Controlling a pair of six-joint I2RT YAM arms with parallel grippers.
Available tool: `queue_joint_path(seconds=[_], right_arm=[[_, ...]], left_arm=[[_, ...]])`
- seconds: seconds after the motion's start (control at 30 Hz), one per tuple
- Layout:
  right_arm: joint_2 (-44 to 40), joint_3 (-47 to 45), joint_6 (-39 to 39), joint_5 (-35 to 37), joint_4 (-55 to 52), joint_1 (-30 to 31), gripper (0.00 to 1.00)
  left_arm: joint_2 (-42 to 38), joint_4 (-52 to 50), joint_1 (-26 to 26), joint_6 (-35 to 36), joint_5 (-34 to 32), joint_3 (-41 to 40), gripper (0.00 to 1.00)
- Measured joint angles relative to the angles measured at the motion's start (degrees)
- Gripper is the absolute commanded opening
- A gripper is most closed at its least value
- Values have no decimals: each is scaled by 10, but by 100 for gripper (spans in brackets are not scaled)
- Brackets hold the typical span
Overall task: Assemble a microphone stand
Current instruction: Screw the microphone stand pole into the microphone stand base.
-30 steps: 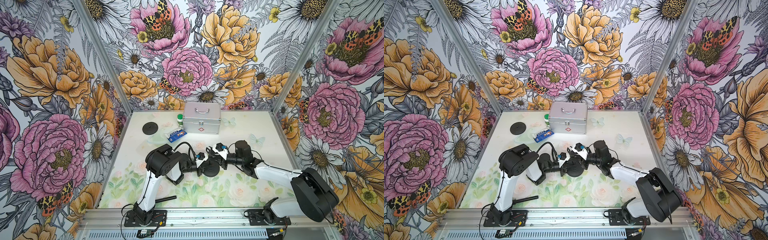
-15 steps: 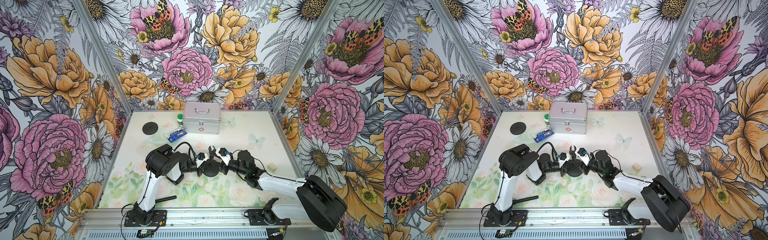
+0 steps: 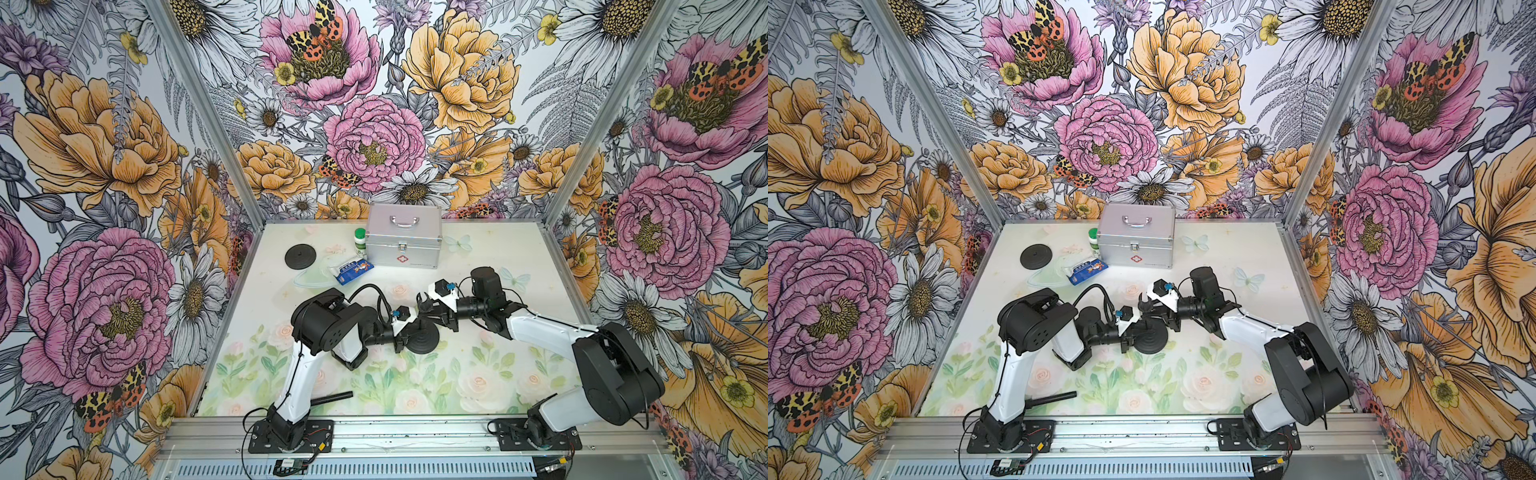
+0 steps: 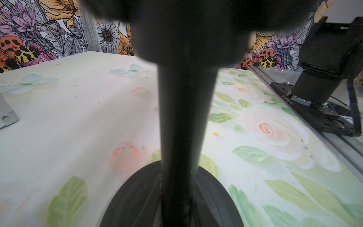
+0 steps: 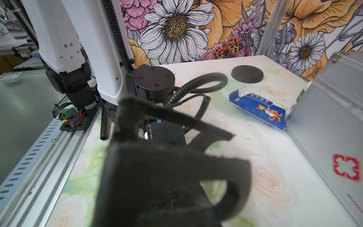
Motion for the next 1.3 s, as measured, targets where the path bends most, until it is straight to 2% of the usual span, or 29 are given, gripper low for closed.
queue_joint_path(seconds=[0.03, 0.1, 0.17, 0.37, 0.47, 0.53, 0.63, 0.77, 0.83, 0.97, 1.1, 1.2, 1.3], right_arm=[[-2, 0, 0, 4, -1, 1, 0], [-14, -15, 15, 31, 14, 9, 0], [-42, -55, 59, 95, 67, 28, 0], [-140, -190, 195, 460, 219, 172, 0], [-141, -203, 224, 506, 248, 188, 29], [-136, -199, 212, 484, 244, 183, 38], [-124, -185, 187, 385, 213, 145, 42], [-108, -144, 151, 213, 152, 72, 42], [-88, -100, 113, 115, 88, 36, 41], [-28, -6, 38, -22, -34, -5, 41], [3, 32, -13, -77, -88, -14, 39], [16, 44, -40, -85, -101, -16, 29], [17, 46, -63, -70, -94, -16, 12]], left_arm=[[0, 0, 0, 0, 0, 0, 23], [0, 0, -2, 0, -3, 0, 23], [0, 1, -3, -2, -6, 0, 24], [2, 7, -6, -4, -9, -1, 23], [5, 9, -7, -5, -11, 2, 23], [5, 10, -7, -5, -12, 2, 23], [5, 10, -7, -5, -12, 2, 23], [5, 11, -7, -6, -13, 1, 23], [5, 12, -6, -5, -13, -1, 23], [5, 13, -3, -5, -13, -2, 22], [5, 13, -2, -4, -11, -4, 23], [5, 14, -1, -4, -10, -5, 23], [4, 16, -1, -5, -7, -7, 23]])
